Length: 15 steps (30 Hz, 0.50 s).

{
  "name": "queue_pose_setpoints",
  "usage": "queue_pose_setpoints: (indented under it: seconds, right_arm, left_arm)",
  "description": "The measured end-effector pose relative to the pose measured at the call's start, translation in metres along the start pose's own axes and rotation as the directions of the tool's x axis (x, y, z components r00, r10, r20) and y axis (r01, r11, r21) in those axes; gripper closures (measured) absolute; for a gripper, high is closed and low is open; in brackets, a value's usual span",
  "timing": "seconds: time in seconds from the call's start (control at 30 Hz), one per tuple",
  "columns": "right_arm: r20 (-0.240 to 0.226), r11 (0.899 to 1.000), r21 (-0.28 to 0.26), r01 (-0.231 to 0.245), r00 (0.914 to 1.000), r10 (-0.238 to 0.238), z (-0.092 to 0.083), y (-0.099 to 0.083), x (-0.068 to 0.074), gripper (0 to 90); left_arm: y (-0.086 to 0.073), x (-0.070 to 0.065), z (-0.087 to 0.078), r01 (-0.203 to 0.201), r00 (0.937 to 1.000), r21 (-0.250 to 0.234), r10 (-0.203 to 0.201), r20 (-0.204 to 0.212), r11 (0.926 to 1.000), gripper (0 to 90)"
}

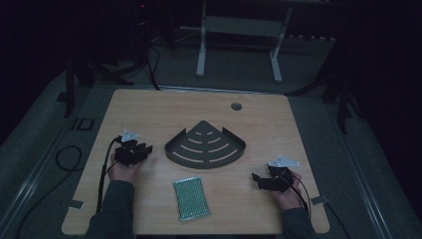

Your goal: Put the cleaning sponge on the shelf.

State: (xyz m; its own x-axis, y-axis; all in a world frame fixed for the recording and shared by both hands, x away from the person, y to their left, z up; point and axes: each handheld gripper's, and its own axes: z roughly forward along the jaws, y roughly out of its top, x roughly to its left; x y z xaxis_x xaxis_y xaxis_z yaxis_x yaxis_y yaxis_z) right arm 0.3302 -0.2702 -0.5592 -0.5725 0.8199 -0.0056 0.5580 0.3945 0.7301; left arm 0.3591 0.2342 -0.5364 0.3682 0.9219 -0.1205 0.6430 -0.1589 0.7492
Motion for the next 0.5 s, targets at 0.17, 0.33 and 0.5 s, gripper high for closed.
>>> queue_pose_setpoints:
  seconds: [0.17, 0.33, 0.5]
  right_arm:
    - [0.0, 1.0, 0.0, 0.0, 1.0, 0.0, 0.0, 0.0, 0.0, 21.0]
    - [0.0, 1.0, 0.0, 0.0, 1.0, 0.0, 0.0, 0.0, 0.0, 21.0]
    - [0.0, 1.0, 0.0, 0.0, 1.0, 0.0, 0.0, 0.0, 0.0, 20.9]
  left_arm:
    - [0.006, -0.014, -0.009, -0.032, 0.9982, 0.011, 0.032, 0.051, 0.9994, 64.7]
    - [0.011, -0.026, -0.02, -0.053, 0.9941, 0.001, 0.053, 0.095, 0.9986, 64.0]
    - [0.018, -0.042, -0.034, -0.112, 0.9818, -0.025, 0.115, 0.151, 0.9933, 65.3]
